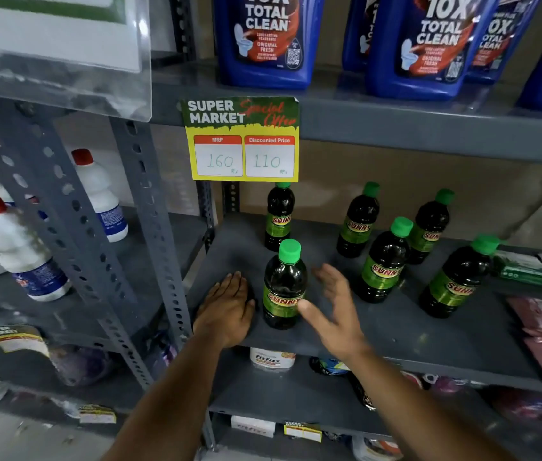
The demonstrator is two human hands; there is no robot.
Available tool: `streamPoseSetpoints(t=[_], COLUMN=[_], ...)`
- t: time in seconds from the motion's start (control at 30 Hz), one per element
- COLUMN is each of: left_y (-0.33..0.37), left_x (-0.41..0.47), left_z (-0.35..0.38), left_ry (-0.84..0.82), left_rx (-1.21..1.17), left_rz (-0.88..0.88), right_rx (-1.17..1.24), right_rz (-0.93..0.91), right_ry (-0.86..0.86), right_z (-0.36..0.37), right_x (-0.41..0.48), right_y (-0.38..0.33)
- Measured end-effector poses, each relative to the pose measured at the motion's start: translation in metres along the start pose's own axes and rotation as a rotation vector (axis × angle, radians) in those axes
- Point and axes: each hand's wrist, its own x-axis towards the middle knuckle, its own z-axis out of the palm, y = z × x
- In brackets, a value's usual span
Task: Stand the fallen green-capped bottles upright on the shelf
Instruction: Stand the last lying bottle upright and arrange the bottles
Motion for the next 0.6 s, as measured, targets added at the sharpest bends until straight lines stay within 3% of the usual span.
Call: streamPoseSetpoints(t=[0.1, 0.17, 0.23, 0.33, 0.4, 0.6], left_y=[0.000, -0.002, -0.002, -0.002, -0.002, -0.001], left_x=[0.001, 0.001, 0.004, 0.005, 0.005, 0.001], left_z=[0.002, 0.004, 0.004, 0.005, 0.005, 0.004], left_ry=[0.021, 0.033, 0.038, 0.031, 0.029, 0.049], left_rx=[0.004, 0.004, 0.007, 0.011, 0.008, 0.000], left_rz=[0.007, 0.000, 0.001, -0.006, -0.017, -0.024], right_rx=[-0.237, -0.426, -0.397, -0.252, -0.257, -0.272], right_rz=[-0.155, -0.120, 0.005, 0.216, 0.275, 0.347], right_ry=[0.449, 0.645, 0.607, 0.325, 0.225, 0.202], right_z=[-0.033, -0.060, -0.089, -0.117, -0.122, -0.111], right_x=[-0.006, 0.006, 0.023, 0.043, 0.052, 0.044], right_y=[0.011, 0.027, 0.040, 0.043, 0.045, 0.039])
